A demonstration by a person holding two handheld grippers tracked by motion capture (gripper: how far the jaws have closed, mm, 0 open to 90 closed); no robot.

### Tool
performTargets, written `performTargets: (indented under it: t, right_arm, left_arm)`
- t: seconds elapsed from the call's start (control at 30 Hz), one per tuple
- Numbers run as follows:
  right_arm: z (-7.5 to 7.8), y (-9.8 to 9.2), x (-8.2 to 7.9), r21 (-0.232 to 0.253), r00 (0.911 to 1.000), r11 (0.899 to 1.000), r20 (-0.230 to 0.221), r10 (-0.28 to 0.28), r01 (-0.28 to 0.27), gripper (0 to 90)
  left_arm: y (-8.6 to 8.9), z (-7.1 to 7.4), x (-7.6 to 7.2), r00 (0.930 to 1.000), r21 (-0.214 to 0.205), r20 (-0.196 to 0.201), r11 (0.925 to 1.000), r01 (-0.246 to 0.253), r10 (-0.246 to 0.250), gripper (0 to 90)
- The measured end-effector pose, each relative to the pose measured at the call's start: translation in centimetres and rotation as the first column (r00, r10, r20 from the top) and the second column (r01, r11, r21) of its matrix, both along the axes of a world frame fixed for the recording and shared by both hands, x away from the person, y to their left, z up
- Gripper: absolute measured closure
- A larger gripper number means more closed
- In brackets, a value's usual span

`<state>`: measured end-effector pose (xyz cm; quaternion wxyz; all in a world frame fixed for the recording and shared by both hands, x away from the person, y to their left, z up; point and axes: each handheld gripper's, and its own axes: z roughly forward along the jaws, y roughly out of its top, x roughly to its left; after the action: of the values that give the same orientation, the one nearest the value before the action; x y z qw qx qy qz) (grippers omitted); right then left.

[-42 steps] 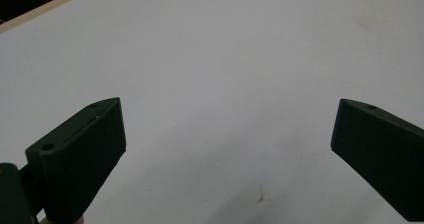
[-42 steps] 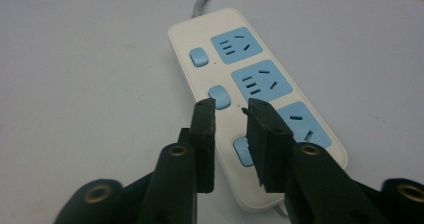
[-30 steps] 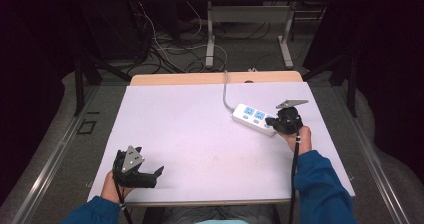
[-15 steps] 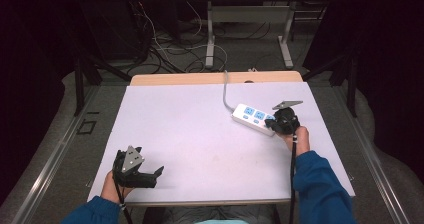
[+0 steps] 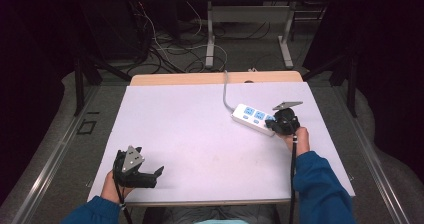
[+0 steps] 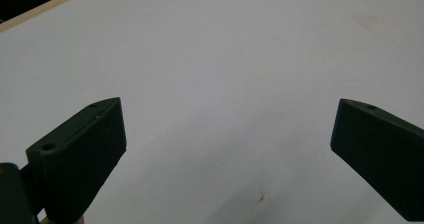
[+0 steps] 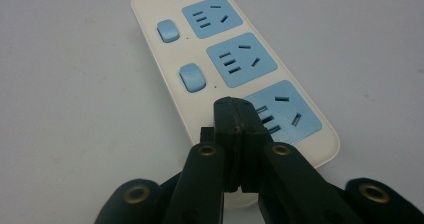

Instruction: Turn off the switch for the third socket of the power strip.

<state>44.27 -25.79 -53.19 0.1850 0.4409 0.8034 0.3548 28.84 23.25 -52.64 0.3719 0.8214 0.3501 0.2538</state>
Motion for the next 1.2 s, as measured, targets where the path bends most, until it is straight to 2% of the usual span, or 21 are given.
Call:
performTargets:
  t: [0.2, 1.1, 1.17, 1.2]
  right_arm:
    - [-0.03, 0.08, -0.06, -0.003, 1.0000, 1.000, 0.002, -0.004, 0.004, 90.0]
    - [-0.13, 0.29, -0.28, -0.031, 0.9996, 1.000, 0.030, -0.003, 0.004, 90.0]
    - [-0.19, 0.26, -0.29, -0.013, 0.9997, 1.000, 0.022, -0.008, 0.008, 90.0]
    - [-0.18, 0.17, -0.28, -0.020, 0.9996, 1.000, 0.027, -0.005, 0.005, 90.0]
  left_arm:
    - [-0.05, -0.05, -0.04, 0.9999, -0.009, -0.011, 1.0000, 0.000, 0.000, 1.3]
    - [-0.05, -0.03, -0.07, 0.9999, -0.006, -0.012, 1.0000, 0.003, -0.003, 1.3]
    - [-0.05, -0.03, -0.09, 1.0000, -0.007, -0.009, 1.0000, 0.001, -0.001, 1.3]
    - [-0.05, -0.03, -0.09, 1.0000, -0.008, -0.007, 1.0000, 0.000, 0.000, 1.3]
